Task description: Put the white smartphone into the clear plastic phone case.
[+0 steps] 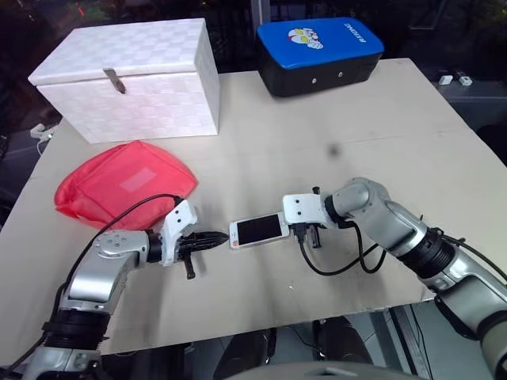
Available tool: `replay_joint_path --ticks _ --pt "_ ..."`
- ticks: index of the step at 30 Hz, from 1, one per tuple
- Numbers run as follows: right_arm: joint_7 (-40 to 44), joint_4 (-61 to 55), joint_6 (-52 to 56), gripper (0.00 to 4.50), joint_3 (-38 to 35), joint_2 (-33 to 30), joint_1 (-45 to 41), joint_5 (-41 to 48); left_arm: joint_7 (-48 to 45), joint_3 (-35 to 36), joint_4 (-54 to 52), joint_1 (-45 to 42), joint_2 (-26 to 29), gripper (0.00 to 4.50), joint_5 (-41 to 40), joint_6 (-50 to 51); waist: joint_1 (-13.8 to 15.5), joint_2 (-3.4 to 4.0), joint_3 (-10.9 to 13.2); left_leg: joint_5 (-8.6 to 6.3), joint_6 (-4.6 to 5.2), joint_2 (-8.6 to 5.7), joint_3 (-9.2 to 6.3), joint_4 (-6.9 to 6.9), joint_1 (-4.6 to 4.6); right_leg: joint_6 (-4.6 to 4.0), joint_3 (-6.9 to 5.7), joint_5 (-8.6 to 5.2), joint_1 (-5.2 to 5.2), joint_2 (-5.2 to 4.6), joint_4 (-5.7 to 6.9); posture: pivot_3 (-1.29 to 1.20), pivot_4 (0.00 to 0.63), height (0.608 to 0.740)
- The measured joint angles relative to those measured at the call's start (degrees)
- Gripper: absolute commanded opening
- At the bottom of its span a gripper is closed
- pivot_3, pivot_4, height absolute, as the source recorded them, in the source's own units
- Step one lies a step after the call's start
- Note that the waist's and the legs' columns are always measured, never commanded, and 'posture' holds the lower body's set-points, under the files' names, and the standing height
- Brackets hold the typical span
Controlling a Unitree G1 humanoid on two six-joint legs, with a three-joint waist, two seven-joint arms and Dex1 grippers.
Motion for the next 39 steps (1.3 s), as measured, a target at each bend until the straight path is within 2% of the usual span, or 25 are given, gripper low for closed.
replay_joint_path --ticks 7,11,14,18,20,24,29,36,39 --pt "-1.28 -1.55 -2.47 0.00 -4.02 -0.74 4.14 -0.17 -0.48 1.01 0.81 0.39 -0.05 0.02 -0.36 -1.29 -0.08 0.00 0.00 0.01 -0.02 0.03 -0.03 0.01 -0.07 -0.02 -0.02 0.02 -0.04 0.01 0.01 0.00 0.150 0.740" --pt "-3.31 -6.38 0.11 0.00 -9.32 -2.97 10.04 2.38 -2.87 4.01 1.92 0.69 0.01 0.02 -5.33 0.71 0.08 -0.04 0.06 0.01 -0.01 0.03 -0.05 0.09 -0.53 -0.01 -0.03 0.02 -0.36 0.00 -0.06 0.00 0.150 0.740" --pt "-5.10 -8.83 3.68 0.00 -15.36 -3.59 13.18 5.45 -3.03 6.78 -0.55 -0.51 -0.03 0.02 -11.25 5.82 0.22 -0.06 0.09 0.01 -0.01 0.02 -0.14 0.19 -0.85 -0.01 -0.01 0.02 -0.58 -0.02 -0.06 0.00 0.150 0.740" --pt "-6.86 -11.46 8.58 0.00 -20.77 -1.40 14.51 10.86 -1.66 4.96 -5.57 -3.34 -0.64 0.02 -13.46 10.44 0.13 -0.05 0.09 0.02 -0.02 0.02 -0.15 0.25 -1.01 -0.02 0.06 0.03 -0.73 -0.01 -0.02 0.00 0.150 0.740" --pt "-7.76 -11.73 10.56 0.00 -21.59 0.26 14.49 12.86 0.21 1.48 -5.44 -4.32 -1.12 0.02 -10.46 10.08 0.02 -0.05 0.09 0.02 -0.02 0.02 -0.13 0.24 -0.99 -0.02 0.08 0.03 -0.73 0.00 -0.03 0.00 0.150 0.740" --pt "-9.18 -10.51 12.24 0.00 -19.13 3.98 12.65 14.15 2.83 -3.59 -4.71 -4.85 -3.59 0.02 -6.77 9.74 -0.30 -0.06 0.10 0.02 -0.02 0.02 -0.05 0.24 -1.06 -0.02 0.14 0.03 -0.84 0.00 0.01 0.00 0.150 0.740" --pt "-10.15 -6.81 12.24 0.00 -16.06 6.50 9.11 14.13 3.25 -4.78 -4.71 -4.94 -3.63 0.02 -4.37 6.60 -0.28 -0.06 0.08 0.03 -0.03 0.02 -0.05 0.24 -1.06 -0.03 0.13 0.04 -0.87 -0.01 0.02 0.00 0.150 0.740" --pt "-5.71 -2.31 11.68 0.00 -6.76 3.17 2.99 12.06 6.69 -4.94 -5.32 -4.38 -3.67 0.02 -3.38 6.75 -0.19 0.08 -0.24 0.03 -0.02 0.01 -0.03 0.25 -0.87 -0.02 0.10 0.03 -0.71 -0.02 0.01 0.00 0.150 0.740" --pt "-4.79 0.61 9.90 0.00 -5.03 3.19 1.48 11.07 7.72 -4.90 -5.47 -3.40 -3.65 0.02 -3.30 6.90 -0.04 0.12 -0.36 0.01 0.00 0.01 -0.03 0.05 -0.07 -0.02 0.12 0.02 0.03 -0.02 -0.10 0.00 0.150 0.740"
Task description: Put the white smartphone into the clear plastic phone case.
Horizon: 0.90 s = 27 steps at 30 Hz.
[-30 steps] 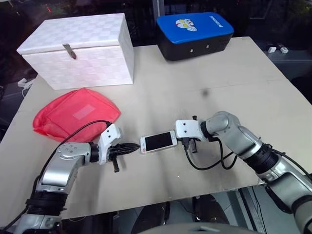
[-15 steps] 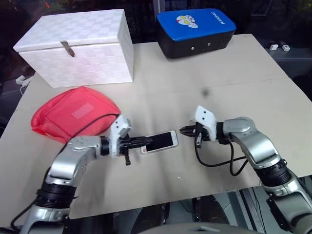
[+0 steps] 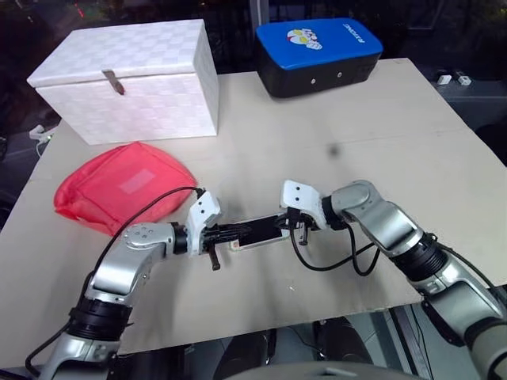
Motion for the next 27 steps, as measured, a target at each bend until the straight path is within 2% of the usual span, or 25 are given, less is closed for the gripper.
replay_joint_path --ticks 7,10,27 --pt "2.32 5.89 -2.00 0.00 0.86 1.28 -1.99 -0.38 1.09 -0.08 -0.81 2.14 0.09 0.02 0.65 -0.18 0.10 0.22 -0.82 -0.13 0.22 0.00 0.02 -0.06 0.51 0.01 -0.02 -0.01 0.45 0.01 0.04 0.00 0.150 0.740" --pt "3.26 9.46 -2.00 0.00 0.82 2.87 -2.48 -0.35 1.53 -0.37 -0.93 2.81 0.14 0.02 1.14 -0.21 0.20 0.36 -1.05 -0.18 0.28 0.01 0.03 -0.23 1.05 0.02 -0.01 -0.04 0.97 0.01 -0.05 0.00 0.150 0.740" --pt "3.52 13.97 -4.31 0.00 0.48 4.09 -1.37 -0.64 1.83 -1.35 -0.44 3.82 0.13 0.02 2.23 -0.14 0.57 0.78 -2.83 -0.19 0.30 0.02 0.02 -0.32 1.34 0.09 0.01 -0.12 1.22 0.04 -0.06 0.00 0.150 0.740"
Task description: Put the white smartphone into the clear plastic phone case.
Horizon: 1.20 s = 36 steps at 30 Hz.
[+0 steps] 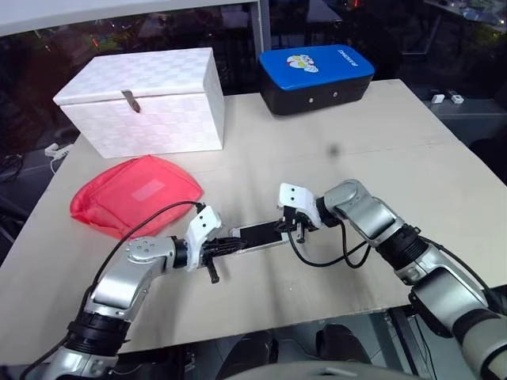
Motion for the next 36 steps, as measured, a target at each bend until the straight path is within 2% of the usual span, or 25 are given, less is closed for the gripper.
replay_joint_path --ticks 4,17,36 --pt "-1.07 -0.17 0.06 0.00 -1.78 0.46 2.10 0.37 -0.07 -0.38 0.50 0.11 0.00 0.02 0.15 -0.14 0.37 -0.11 0.07 -0.14 -0.22 0.02 0.00 -0.35 0.81 0.24 0.17 -0.52 0.76 -0.04 -0.17 0.00 0.150 0.740" --pt "-2.14 -1.53 -3.79 0.00 -2.42 -0.16 5.25 0.22 0.03 -0.76 0.53 -0.13 -0.30 0.02 0.15 0.14 0.51 -0.16 -0.07 -0.15 -0.24 0.03 -0.03 -0.65 0.89 0.27 0.20 -0.61 0.75 -0.05 -0.27 0.00 0.150 0.740" --pt "-3.77 -0.76 -3.78 0.00 -2.50 1.43 5.63 0.25 -0.08 -0.72 0.45 -0.14 -0.10 0.02 0.14 0.73 0.47 -0.29 0.05 -0.17 -0.27 0.12 -0.04 -0.81 0.93 0.07 0.21 -0.80 0.76 -0.03 -0.30 0.00 0.150 0.740"
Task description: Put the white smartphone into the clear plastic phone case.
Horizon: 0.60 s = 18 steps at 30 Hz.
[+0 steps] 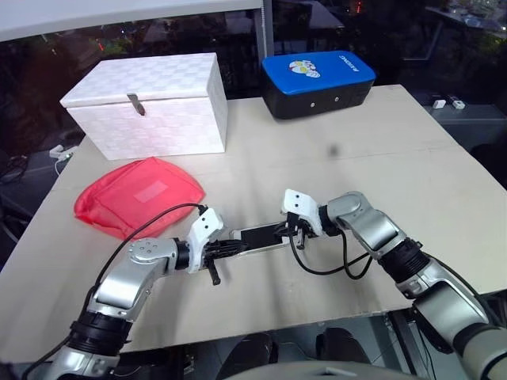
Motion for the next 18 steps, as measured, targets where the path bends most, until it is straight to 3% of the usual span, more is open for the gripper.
replay_joint_path --ticks 18 --pt "1.36 0.08 1.77 0.00 0.01 0.17 -0.62 0.00 -0.62 0.03 -0.49 0.15 0.34 0.02 -0.05 0.14 0.05 0.06 -0.04 0.00 0.00 0.03 -0.07 -0.51 0.01 0.02 -0.05 -0.03 0.00 0.00 -0.51 0.00 0.150 0.740"
